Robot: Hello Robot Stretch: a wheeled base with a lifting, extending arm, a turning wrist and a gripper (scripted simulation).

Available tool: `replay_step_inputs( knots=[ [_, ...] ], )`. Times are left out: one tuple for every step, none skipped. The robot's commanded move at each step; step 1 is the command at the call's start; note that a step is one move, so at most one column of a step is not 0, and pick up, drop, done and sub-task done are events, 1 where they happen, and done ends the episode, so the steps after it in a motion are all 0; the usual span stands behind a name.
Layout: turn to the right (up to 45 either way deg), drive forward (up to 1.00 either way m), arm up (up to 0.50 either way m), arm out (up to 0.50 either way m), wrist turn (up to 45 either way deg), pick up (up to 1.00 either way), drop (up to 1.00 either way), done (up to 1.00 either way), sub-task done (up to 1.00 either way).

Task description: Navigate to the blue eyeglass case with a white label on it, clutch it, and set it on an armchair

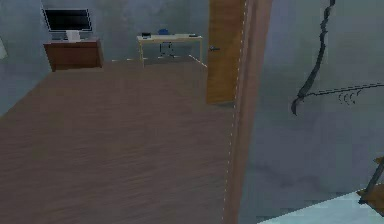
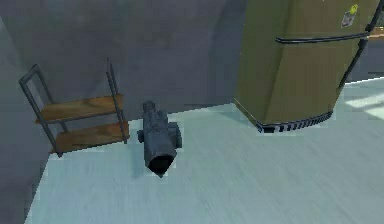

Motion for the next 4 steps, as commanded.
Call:
replay_step_inputs(
  knots=[
    [0.0, 0.1, 0.0, 0.0, 0.0, 0.0, 0.0, 0.0, 0.0],
    [-45.0, 0.0, 0.0, 0.0, 0.0, 0.0, 0.0, 0.0, 0.0],
    [-12.0, 0.0, 0.0, 0.0, 0.0, 0.0, 0.0, 0.0, 0.0],
    [0.0, 1.0, 0.0, 0.0, 0.0, 0.0, 0.0, 0.0, 0.0]
  ],
)
